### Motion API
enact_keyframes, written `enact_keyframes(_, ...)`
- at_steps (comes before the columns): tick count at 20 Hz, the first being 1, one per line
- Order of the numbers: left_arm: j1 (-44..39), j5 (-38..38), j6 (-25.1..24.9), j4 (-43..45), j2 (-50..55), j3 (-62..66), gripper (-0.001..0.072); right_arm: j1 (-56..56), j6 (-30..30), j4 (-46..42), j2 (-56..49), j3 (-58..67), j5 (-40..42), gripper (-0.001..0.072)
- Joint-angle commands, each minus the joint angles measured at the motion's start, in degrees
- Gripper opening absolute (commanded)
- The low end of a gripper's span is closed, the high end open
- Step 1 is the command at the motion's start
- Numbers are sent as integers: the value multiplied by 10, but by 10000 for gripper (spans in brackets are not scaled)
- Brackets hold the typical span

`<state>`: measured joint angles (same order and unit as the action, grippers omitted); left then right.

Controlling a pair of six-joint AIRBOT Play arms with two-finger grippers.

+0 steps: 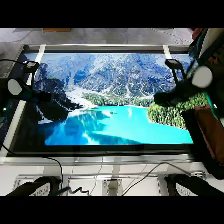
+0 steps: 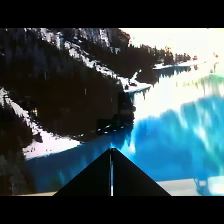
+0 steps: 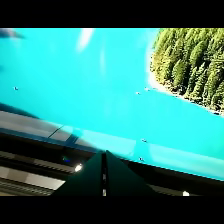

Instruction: Fold the clothes and pants, and hang the long-sleeved shirts on hangers.

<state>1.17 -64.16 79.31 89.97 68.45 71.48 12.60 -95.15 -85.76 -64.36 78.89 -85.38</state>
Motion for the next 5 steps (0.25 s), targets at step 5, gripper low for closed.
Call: enact_keyframes(5, 0, 0, 0, 0, 0, 0, 12, 6, -15, -15, 278, -206, 46, 16)
